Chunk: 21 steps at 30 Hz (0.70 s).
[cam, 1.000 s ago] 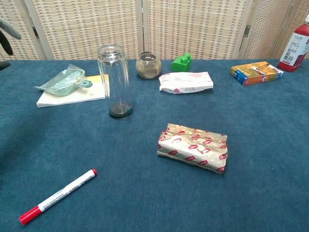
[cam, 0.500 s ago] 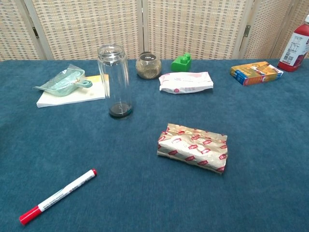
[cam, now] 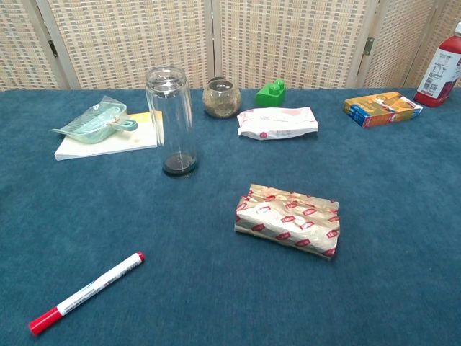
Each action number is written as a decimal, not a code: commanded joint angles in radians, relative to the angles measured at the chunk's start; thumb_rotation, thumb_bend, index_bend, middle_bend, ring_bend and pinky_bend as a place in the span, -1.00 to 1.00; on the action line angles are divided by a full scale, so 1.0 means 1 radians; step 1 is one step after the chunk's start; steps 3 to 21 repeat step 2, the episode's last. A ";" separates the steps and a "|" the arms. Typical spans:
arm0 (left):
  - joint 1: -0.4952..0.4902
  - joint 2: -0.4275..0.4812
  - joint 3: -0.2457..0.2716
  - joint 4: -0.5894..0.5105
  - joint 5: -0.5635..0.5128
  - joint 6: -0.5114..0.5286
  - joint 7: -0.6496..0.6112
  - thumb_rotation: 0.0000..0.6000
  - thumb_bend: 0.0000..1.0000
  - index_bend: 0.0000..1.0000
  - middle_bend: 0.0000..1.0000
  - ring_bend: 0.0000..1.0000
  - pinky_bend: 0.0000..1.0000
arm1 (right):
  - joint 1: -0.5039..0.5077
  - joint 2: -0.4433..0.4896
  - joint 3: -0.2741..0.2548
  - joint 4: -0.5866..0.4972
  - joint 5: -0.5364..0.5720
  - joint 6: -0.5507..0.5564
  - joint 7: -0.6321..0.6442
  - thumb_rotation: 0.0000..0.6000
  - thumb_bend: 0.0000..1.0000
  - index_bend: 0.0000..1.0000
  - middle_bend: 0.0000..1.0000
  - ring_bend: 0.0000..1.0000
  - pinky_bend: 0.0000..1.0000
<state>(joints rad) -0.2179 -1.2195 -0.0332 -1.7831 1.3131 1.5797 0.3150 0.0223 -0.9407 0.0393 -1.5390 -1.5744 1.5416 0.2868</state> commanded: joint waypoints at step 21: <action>0.006 0.000 -0.005 -0.002 0.006 -0.007 0.001 1.00 -0.32 -0.52 -0.43 -0.41 -0.28 | 0.001 0.001 0.000 -0.002 -0.001 0.001 -0.002 1.00 -0.39 -0.96 -0.61 -0.84 -0.53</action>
